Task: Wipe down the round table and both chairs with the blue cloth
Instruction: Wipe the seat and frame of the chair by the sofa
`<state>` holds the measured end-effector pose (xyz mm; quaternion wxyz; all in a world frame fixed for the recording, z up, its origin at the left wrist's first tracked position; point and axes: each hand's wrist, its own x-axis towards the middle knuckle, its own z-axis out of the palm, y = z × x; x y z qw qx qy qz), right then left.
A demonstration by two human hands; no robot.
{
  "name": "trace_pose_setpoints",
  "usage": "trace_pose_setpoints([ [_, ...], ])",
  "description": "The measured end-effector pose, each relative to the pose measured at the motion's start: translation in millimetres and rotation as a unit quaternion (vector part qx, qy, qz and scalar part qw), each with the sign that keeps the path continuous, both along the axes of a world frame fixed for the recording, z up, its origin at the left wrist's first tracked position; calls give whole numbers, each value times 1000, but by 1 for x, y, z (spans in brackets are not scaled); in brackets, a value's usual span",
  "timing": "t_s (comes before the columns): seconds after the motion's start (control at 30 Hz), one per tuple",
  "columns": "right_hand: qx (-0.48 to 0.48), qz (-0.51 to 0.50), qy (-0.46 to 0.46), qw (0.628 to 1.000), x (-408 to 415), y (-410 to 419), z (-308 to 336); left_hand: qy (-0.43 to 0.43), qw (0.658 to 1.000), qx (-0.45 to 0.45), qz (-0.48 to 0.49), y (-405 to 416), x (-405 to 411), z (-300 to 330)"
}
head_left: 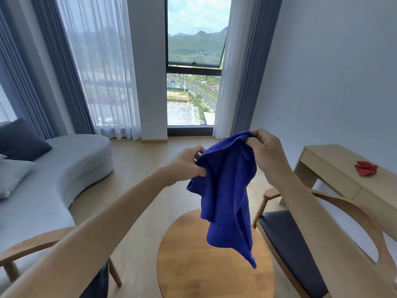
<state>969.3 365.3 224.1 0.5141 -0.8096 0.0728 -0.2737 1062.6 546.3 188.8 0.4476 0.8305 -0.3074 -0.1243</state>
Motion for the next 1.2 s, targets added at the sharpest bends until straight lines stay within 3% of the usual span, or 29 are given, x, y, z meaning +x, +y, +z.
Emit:
trace_pose_setpoints([
  [0.1,7,-29,-18,999,-5,-13,3,-104,994,29,4,-1,9,-8],
  [0.2,30,-46,-39,998,-9,-18,1,-190,972,128,-42,-1,16,-18],
  [0.37,54,-56,-54,995,-12,-30,6,-115,975,186,-44,4,24,-52],
  [0.5,53,-104,-32,993,-19,-66,1,-102,989,107,15,25,42,-38],
  [0.67,-79,-151,157,973,-25,-114,-38,-195,979,38,39,34,56,17],
  [0.83,-226,-88,397,885,-24,-110,-66,-217,975,-13,-39,7,35,40],
  [0.87,-247,-70,384,887,-23,-102,-65,-215,975,-17,-60,1,30,41],
  [0.97,-220,78,204,951,-12,-56,-49,-221,967,19,-126,-19,19,41],
  [1.03,-187,174,147,956,-1,-19,-35,-232,959,61,-153,-31,16,39],
  [1.2,-135,123,101,978,19,10,-25,-168,979,18,-110,-22,20,32],
])
